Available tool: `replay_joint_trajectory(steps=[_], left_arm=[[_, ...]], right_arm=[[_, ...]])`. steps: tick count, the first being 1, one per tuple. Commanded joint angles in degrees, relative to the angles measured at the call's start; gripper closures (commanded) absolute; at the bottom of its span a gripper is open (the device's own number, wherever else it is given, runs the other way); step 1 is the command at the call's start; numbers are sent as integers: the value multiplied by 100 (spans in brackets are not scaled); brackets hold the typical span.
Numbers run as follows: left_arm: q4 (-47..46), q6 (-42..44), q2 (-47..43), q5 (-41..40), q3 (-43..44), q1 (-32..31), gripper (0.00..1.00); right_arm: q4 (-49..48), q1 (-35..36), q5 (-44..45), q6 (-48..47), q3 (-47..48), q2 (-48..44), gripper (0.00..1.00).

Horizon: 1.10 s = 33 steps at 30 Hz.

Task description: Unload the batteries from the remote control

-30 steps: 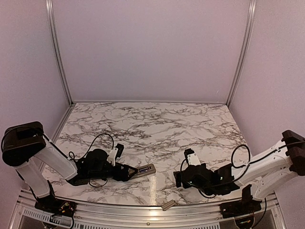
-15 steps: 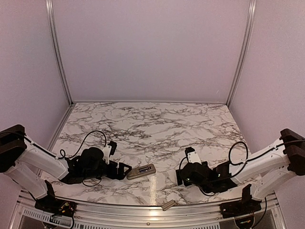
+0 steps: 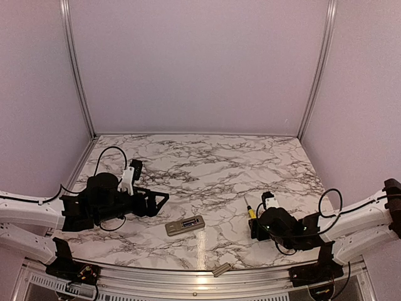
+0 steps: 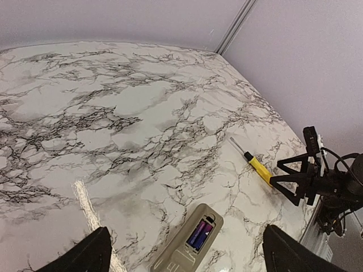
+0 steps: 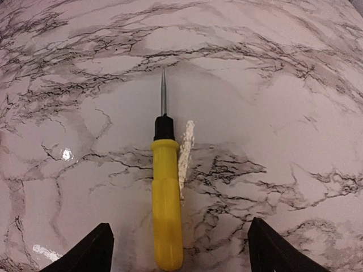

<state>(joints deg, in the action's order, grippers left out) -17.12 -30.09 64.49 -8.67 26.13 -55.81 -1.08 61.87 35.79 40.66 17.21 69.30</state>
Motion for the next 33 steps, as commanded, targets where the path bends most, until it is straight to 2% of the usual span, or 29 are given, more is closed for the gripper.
replay_joint_trajectory(steps=[1,8,13,18,23,28,33], left_arm=[[534,230,-373,-47,-31,18,4],[744,220,-932,-133,-248,18,6],[798,214,-1001,-183,-275,18,6],[806,231,-879,-238,-249,18,6],[797,260,-854,-327,-249,18,6],[766,282,-834,-353,-255,18,6],[610,301,-863,-172,-299,18,6]], right_arm=[[-347,-122,-371,-78,-6,29,23],[-536,-122,-547,-126,35,487,33],[-537,-120,-497,-120,120,782,38],[-611,-122,-498,-130,108,919,51],[-613,-122,-486,-132,98,984,70],[-667,-122,-433,-255,133,965,80],[-736,-122,-495,-439,188,961,96]])
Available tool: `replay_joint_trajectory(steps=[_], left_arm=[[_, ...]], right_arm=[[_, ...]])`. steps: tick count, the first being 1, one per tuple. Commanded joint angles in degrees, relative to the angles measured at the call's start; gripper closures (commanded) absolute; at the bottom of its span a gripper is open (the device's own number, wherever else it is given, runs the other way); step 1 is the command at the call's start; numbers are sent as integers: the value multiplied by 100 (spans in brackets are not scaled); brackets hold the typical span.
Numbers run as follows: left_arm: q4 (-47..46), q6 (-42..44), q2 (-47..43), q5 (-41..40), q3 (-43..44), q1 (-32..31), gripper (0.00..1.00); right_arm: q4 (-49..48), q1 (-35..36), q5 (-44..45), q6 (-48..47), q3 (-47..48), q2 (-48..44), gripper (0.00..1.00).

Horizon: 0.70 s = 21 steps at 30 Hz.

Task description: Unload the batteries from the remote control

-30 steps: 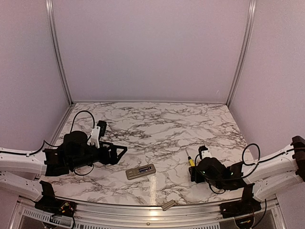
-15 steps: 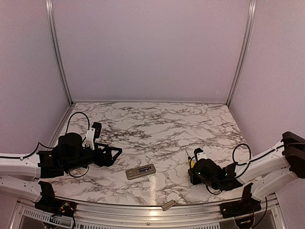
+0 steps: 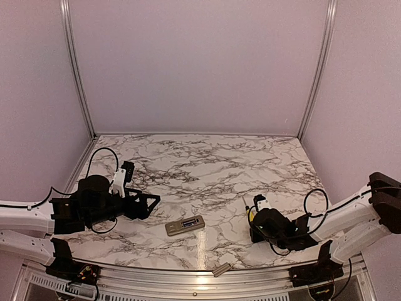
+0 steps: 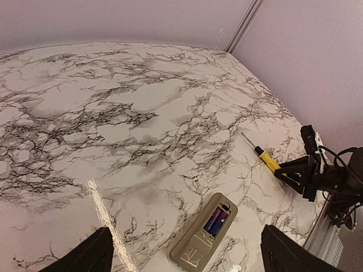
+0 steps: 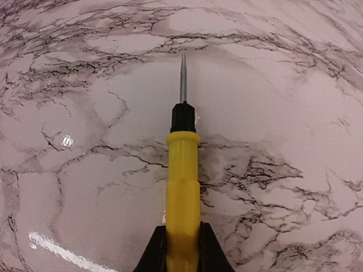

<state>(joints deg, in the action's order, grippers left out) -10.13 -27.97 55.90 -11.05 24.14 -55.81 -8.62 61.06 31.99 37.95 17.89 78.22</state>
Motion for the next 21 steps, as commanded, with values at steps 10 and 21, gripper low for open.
replay_joint_trajectory(steps=[10,21], left_arm=[[-288,163,127,280,-103,18,7],[-710,260,413,1004,-109,18,10]], right_arm=[[-199,431,-272,-791,341,-113,100],[-621,1162,-1334,-1483,633,-365,100]])
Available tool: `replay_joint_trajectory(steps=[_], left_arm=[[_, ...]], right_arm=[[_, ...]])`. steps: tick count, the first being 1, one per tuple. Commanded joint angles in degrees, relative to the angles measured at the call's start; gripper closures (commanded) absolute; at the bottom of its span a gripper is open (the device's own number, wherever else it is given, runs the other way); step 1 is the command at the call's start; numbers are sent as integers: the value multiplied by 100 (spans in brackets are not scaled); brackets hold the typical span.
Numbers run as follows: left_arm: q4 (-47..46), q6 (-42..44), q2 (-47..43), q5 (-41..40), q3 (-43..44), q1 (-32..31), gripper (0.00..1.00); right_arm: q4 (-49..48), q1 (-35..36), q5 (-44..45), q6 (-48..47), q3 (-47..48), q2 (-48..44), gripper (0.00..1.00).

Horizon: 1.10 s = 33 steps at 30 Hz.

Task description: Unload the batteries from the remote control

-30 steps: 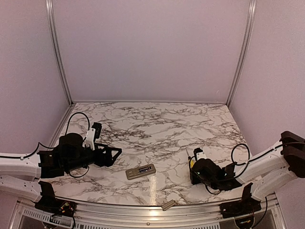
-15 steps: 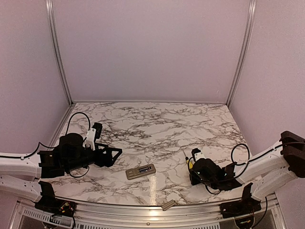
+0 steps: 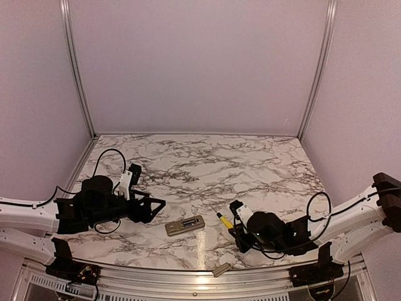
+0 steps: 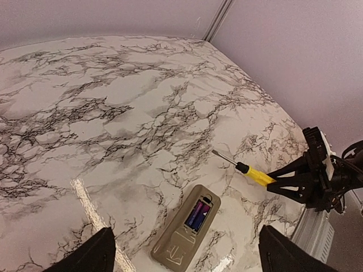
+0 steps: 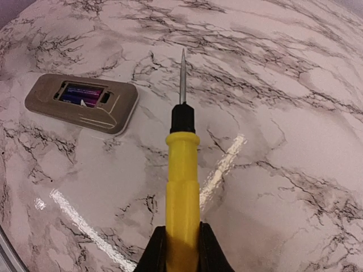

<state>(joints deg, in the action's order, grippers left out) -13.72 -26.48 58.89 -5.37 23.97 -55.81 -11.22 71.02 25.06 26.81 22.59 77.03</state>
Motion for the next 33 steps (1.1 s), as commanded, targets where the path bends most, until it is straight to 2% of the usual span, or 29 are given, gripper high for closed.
replay_joint_trajectory(steps=[1,4,11,15,25,33], left_arm=[[-456,123,143,509,-108,18,11],[-622,134,231,909,-114,18,14],[-918,117,227,1518,-171,-18,22],[-1103,199,248,1917,-129,-293,24],[-1133,583,333,2411,159,-1202,29],[-1174,723,419,2530,221,-1451,36]], right_arm=[[-462,213,-842,-456,154,-303,100],[-731,413,-1446,-708,129,-493,100],[-765,882,-2166,-1033,245,-904,100],[-899,966,-2843,-1218,174,-1169,100],[-890,1018,-3339,-1248,-81,-1879,100],[-961,1019,-3760,-1255,-143,-2032,100]])
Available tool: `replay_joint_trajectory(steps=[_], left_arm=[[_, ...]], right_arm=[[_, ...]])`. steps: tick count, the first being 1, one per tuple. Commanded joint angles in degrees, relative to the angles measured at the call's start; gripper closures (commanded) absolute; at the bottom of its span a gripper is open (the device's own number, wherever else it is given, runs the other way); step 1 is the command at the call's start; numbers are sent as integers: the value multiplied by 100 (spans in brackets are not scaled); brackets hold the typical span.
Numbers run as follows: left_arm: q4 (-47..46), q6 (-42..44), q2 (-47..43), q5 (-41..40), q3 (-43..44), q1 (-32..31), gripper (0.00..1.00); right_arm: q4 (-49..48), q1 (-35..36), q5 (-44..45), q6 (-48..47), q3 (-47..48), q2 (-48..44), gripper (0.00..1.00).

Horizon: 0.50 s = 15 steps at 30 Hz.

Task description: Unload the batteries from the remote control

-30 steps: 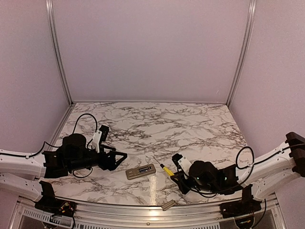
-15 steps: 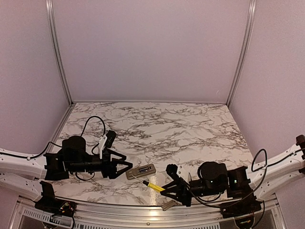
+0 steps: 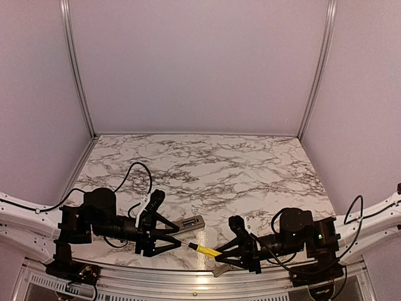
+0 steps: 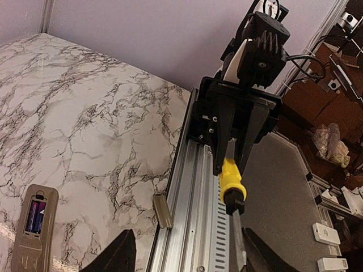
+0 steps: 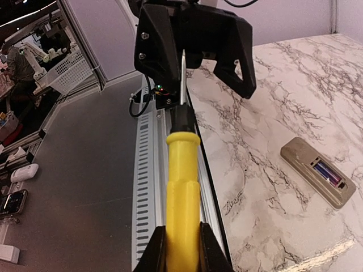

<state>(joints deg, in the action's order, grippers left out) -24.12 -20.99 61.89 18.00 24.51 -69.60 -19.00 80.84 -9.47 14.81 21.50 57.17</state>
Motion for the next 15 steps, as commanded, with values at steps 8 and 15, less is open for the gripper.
replay_joint_trajectory(steps=[8,15], left_arm=[[-122,279,364,355,302,-258,41],[-198,315,542,369,361,-308,47]], right_arm=[[-231,37,-391,-65,27,88,100],[-191,38,-371,-113,150,330,100]])
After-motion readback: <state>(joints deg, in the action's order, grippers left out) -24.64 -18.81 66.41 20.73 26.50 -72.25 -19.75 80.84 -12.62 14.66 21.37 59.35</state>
